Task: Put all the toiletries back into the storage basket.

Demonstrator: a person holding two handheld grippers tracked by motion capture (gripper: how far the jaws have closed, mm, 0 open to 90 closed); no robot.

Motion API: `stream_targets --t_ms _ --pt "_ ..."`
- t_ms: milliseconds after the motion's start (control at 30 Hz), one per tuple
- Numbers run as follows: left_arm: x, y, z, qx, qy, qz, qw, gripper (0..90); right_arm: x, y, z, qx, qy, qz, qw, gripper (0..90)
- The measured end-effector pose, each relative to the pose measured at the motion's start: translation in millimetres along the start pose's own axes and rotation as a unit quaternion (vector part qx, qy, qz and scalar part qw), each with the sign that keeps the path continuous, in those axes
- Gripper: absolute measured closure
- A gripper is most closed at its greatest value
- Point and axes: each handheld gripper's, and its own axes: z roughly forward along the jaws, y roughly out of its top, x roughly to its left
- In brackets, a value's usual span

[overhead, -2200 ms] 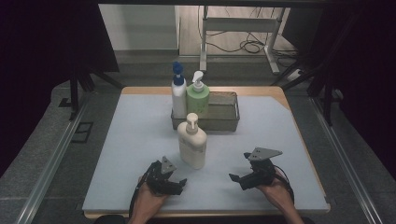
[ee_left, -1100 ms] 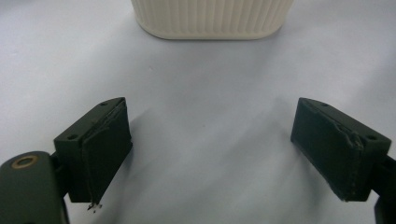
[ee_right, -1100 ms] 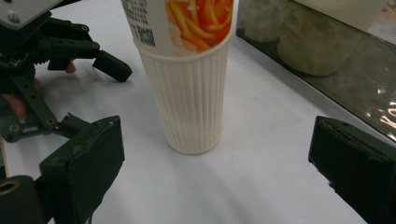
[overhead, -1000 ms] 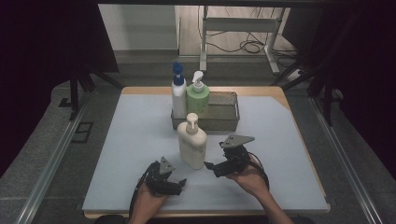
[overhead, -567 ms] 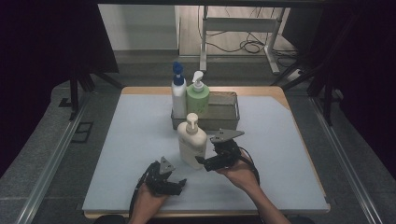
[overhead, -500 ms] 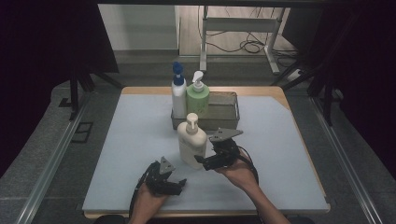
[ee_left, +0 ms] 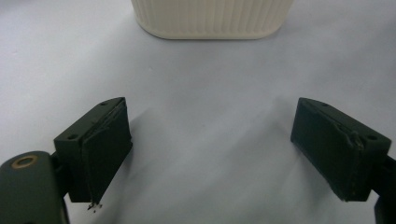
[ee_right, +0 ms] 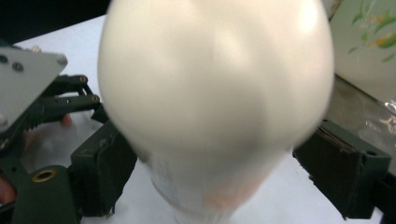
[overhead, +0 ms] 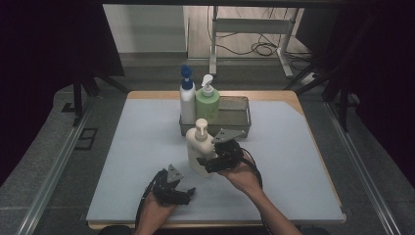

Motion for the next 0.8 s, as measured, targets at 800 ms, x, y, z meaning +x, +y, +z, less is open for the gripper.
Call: stream_targets --t_ms 800 --pt "0.4 0.0 -0.1 0.001 0.000 0.002 1.0000 12.0 5.5 13.9 10.1 -0.014 -0.011 -0.008 0.9998 37.4"
